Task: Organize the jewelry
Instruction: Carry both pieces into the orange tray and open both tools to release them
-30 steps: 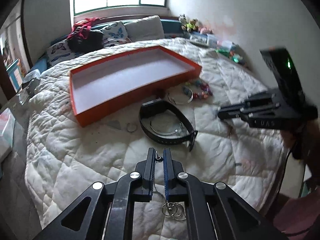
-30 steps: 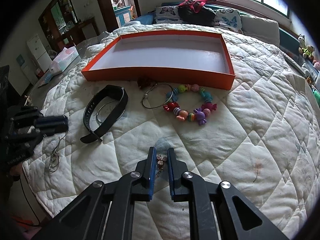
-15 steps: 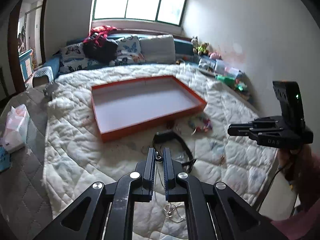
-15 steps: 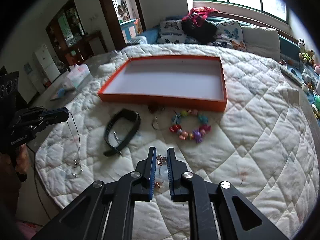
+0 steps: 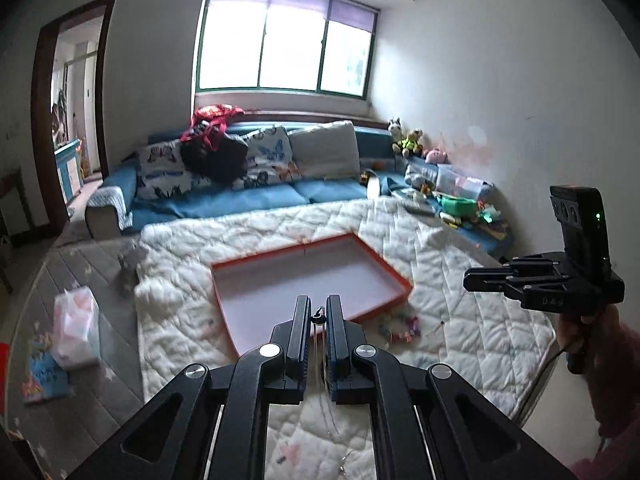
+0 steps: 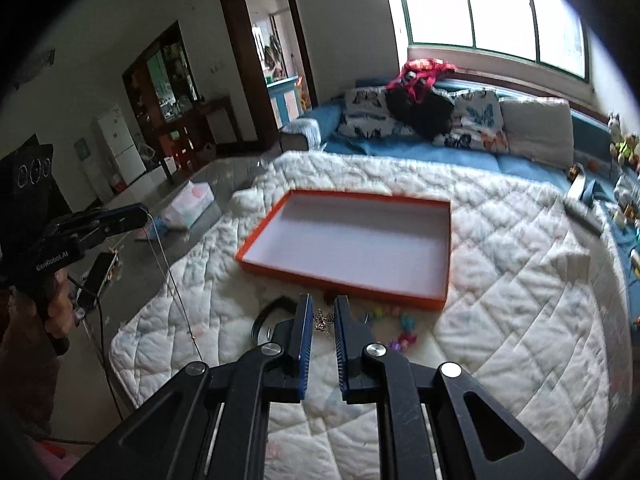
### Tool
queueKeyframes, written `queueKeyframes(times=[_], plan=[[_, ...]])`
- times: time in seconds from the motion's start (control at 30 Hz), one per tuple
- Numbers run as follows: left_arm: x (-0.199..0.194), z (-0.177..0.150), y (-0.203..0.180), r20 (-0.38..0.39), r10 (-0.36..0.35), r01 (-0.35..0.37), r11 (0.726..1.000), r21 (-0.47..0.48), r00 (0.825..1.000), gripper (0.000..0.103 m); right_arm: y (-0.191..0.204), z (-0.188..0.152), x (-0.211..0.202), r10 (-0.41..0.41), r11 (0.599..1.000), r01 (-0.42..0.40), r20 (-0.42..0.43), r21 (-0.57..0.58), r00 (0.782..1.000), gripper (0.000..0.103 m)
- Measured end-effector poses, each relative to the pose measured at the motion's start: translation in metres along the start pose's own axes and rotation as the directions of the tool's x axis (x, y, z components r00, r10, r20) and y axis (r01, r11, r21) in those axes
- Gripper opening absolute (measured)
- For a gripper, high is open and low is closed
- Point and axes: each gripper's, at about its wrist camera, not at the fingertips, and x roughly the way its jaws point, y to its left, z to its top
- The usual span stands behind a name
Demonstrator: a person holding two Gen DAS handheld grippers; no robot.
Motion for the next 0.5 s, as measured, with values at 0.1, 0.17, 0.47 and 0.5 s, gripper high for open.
queueKeyframes(times=[0.1,0.17,0.47,0.5], plan=[[-0.005,0.022,0.003,0.025,0.009,-0.01,1.0,0.007,1.0,0.007,-0.003,0.015,-0.003,-0.009,1.0,0.009,0.028,-0.01,1.0,0.013],[-0.007,0.037,0.005,0.042,0.024,-0.025,1.0,0.016,0.999,0.007,-0.006,0.024,-0.004,-0.013,1.0,0.013,0.043,-0.012,0.999,0.013],[-0.001,0.102,0.024,0.086,0.063,-0.066,0.997,0.033,0.994,0.007,-0.026,0.063,0.006,-0.052,0.999,0.053,0.085,-0.011,0.995,0.013],[0.001,0.109,0.026,0.089,0.063,-0.066,0.997,0.039,0.994,0.007,-0.028,0.066,0.007,-0.055,0.998,0.056,0.086,-0.01,0.995,0.013]])
